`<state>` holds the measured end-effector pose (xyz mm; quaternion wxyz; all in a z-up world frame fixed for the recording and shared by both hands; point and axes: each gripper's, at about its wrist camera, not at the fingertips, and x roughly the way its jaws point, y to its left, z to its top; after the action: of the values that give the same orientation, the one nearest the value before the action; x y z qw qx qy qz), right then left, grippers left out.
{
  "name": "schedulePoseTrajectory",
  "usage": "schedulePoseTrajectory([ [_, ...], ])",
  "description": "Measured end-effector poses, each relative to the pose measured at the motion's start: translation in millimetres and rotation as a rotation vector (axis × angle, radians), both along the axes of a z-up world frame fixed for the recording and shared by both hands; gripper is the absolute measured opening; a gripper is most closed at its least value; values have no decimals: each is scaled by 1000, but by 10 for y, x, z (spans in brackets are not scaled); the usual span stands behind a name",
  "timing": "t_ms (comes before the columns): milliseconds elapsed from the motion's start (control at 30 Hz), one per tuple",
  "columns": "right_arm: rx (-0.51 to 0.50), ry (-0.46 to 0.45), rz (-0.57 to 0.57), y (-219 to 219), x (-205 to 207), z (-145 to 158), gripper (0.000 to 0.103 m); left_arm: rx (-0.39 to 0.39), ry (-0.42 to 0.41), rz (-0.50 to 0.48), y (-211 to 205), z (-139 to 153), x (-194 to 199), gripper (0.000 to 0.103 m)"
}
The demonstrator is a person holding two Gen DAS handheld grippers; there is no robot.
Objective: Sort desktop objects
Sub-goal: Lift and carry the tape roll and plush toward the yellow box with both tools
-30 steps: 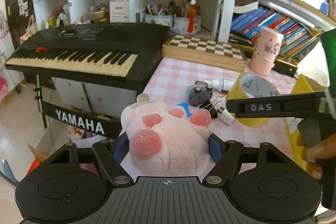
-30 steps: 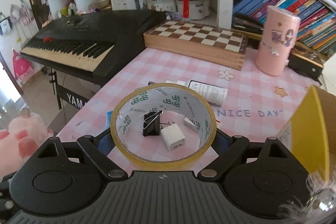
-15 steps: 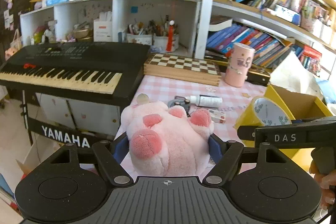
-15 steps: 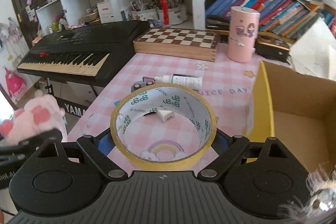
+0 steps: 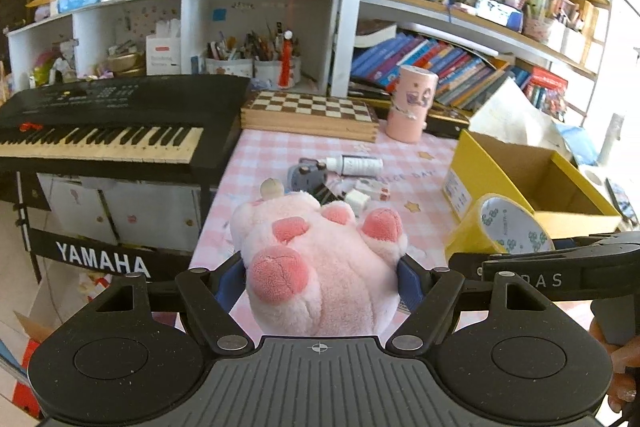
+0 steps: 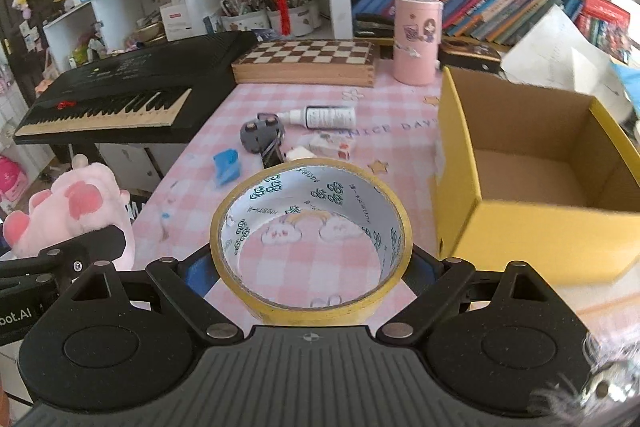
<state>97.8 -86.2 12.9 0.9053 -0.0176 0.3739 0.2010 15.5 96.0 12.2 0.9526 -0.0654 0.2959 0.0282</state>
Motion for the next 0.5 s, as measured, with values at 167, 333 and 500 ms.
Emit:
schedulePoseTrajectory([
  [167,-10,26,-55,-116,-232,-55,90,0,9,-33,-11,-11,-136,77],
  [333,-3,43,-91,-190,-418,-106,90,-1,16,-65,-43,-24,-231,77],
  [500,-1,47,-109,-237,-594,-128,90,9,21,-105,-112,-38,-317,77],
])
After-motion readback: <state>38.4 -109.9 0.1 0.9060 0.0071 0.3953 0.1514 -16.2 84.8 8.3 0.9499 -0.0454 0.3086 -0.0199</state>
